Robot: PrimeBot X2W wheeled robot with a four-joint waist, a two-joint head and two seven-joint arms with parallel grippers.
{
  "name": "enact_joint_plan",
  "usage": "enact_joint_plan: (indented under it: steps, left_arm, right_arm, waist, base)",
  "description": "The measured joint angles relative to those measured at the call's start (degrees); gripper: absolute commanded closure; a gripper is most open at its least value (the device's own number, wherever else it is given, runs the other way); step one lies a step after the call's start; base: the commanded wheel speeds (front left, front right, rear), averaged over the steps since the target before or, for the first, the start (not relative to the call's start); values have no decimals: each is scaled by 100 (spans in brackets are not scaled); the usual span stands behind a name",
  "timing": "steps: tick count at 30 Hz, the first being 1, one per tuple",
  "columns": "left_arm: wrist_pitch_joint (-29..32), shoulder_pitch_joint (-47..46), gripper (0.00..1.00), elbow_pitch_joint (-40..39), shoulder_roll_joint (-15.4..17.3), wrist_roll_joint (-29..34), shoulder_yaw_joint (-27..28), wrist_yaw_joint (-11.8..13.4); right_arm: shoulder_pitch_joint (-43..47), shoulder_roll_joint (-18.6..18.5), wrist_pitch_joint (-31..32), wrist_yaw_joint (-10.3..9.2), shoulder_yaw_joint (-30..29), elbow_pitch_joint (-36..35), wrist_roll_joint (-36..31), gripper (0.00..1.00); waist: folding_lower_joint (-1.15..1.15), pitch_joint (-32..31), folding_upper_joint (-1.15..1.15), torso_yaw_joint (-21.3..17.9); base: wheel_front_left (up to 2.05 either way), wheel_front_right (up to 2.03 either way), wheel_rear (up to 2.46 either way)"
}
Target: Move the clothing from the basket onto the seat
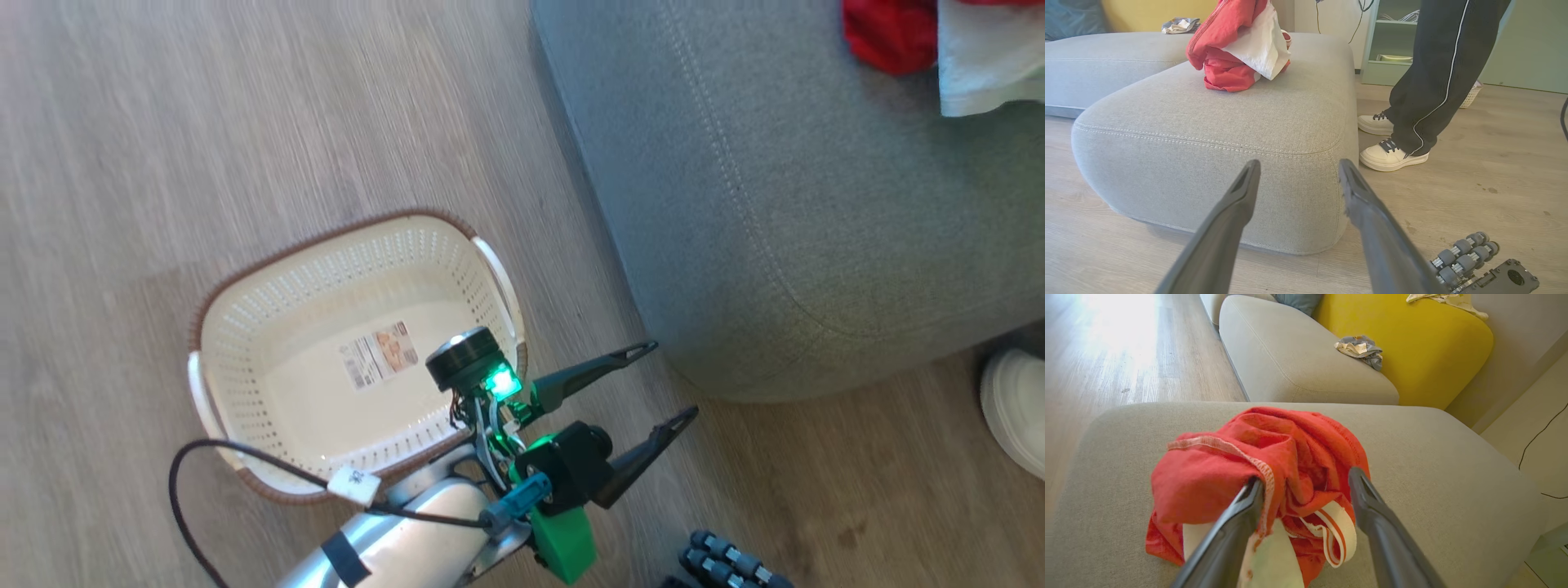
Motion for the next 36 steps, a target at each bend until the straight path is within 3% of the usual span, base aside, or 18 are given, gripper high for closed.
enact_joint_plan:
  steps: [13,23,31,36]
  left_arm:
    - [0,334,0,-78,-199,0,354,118]
    - [0,597,0,-210,-296,-3,736,281]
    - [0,823,0,-369,-330,-100,1294,506]
    - [0,1020,0,-454,-345,-174,1679,661]
  right_arm:
    - [708,-404,-9,0,449,-1435,720,0]
    - [1841,-456,-10,0,-276,-3234,721,0]
    - [3037,43,-24,-1,-771,-4755,565,0]
    - [3547,372,-25,-1,-893,-5249,478,0]
  waist:
    - [0,-756,0,216]
    - [0,-1137,0,642]
    - [0,-1410,0,1172]
    - [0,-1536,0,1468]
  base:
    - [0,0,0]
    - [0,0,0]
    - [0,0,0]
    - [0,0,0]
